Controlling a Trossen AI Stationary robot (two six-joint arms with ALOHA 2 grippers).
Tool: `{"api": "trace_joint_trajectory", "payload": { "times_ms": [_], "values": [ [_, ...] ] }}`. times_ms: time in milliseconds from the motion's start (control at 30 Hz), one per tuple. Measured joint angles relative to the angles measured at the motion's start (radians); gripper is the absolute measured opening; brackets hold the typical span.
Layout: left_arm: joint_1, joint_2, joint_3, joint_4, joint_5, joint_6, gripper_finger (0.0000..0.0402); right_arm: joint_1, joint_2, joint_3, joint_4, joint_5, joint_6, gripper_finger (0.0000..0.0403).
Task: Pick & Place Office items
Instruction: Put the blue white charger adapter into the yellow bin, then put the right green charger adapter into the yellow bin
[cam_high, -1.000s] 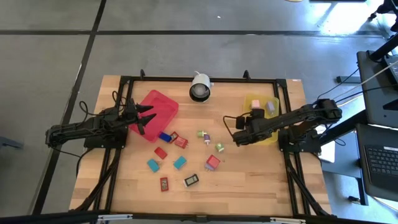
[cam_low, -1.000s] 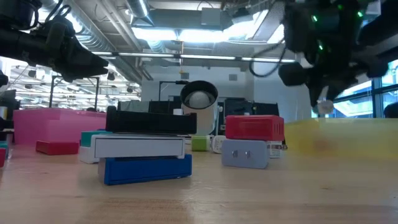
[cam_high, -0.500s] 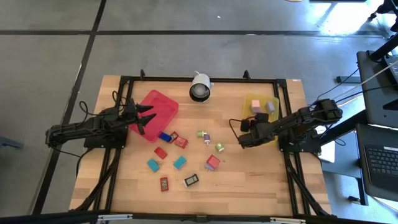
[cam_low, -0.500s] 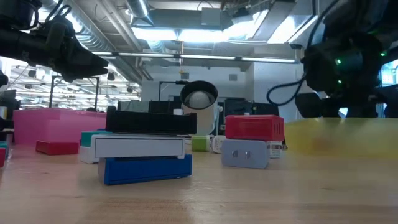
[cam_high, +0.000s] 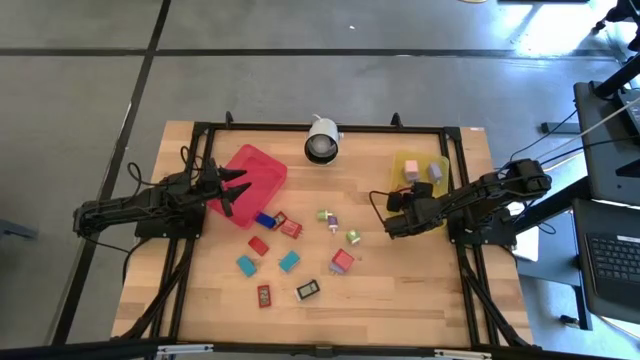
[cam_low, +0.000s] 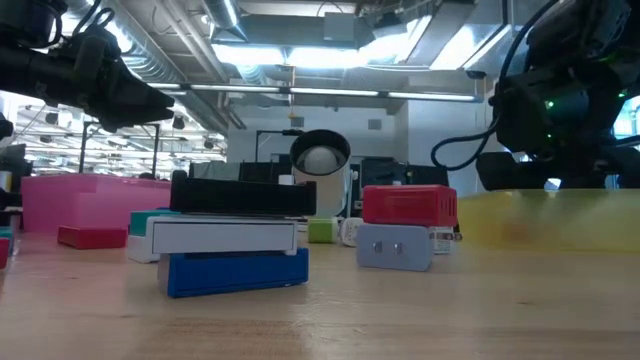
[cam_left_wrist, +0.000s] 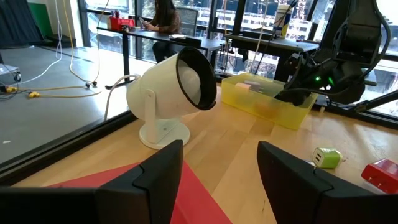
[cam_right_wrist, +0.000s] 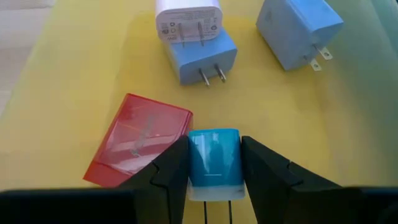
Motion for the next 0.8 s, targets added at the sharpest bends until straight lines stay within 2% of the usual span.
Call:
{"api": "trace_joint_trajectory", "payload": {
  "times_ms": [200, 467, 700, 800],
  "values": [
    [0.0, 0.0, 0.0, 0.0, 0.0, 0.0, 0.0204, 0.0, 0.0, 0.0, -0.001, -0.002, 0.001, 0.0153],
    [0.0, 0.0, 0.0, 0.0, 0.0, 0.0, 0.0205, 0.0, 0.002, 0.016, -0.027, -0.011, 0.002, 0.0238],
    [0.0, 0.0, 0.0, 0.0, 0.0, 0.0, 0.0204, 0.0, 0.005, 0.199, -0.286, -0.114, 0.037, 0.0323],
    [0.0, 0.0, 0.0, 0.0, 0.0, 0.0, 0.0205, 0.0, 0.005, 0.301, -0.334, -0.151, 0.038, 0.0351]
  ]
}}
